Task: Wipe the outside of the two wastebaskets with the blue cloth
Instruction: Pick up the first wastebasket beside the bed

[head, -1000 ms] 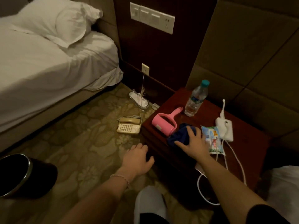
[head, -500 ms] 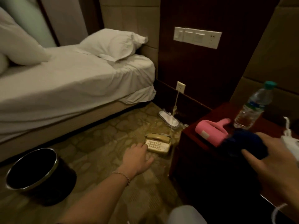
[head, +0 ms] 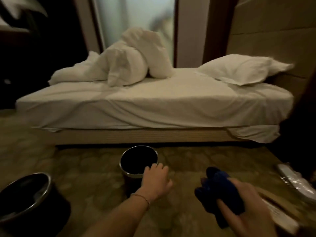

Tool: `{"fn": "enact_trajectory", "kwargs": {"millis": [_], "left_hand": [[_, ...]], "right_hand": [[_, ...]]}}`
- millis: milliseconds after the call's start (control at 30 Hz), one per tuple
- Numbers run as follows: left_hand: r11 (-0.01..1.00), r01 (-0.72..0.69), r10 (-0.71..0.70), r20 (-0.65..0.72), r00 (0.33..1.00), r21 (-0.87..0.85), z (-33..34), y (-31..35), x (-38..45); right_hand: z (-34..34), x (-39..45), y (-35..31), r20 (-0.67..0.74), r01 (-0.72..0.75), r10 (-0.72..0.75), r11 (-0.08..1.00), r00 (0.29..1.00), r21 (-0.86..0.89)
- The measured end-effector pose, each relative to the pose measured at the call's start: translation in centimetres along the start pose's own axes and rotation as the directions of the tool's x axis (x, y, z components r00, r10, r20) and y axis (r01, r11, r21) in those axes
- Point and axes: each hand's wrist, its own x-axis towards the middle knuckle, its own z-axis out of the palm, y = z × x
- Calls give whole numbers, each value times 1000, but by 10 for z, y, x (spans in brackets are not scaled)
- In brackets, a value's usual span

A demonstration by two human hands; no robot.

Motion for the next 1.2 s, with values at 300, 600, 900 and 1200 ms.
{"fn": "enact_trajectory", "kwargs": {"millis": [300,600,900,1200], "left_hand": [[965,259,-259,8,966,-38,34,-174,-48],[993,118,-117,64,991,-11,43,-177,23],[984,168,-131,397,908,-61,119,-144,83],[984,171,-168,56,984,-55,170,-143,96]], "right_hand": [[169,66,-31,367,15,24,994,930,-105],[221,98,-6,390,52,6,989,921,-139],[278,120,81,415,43,-30,999,909,-22],[312,173,116,453,304,-286,952,844,35]]}}
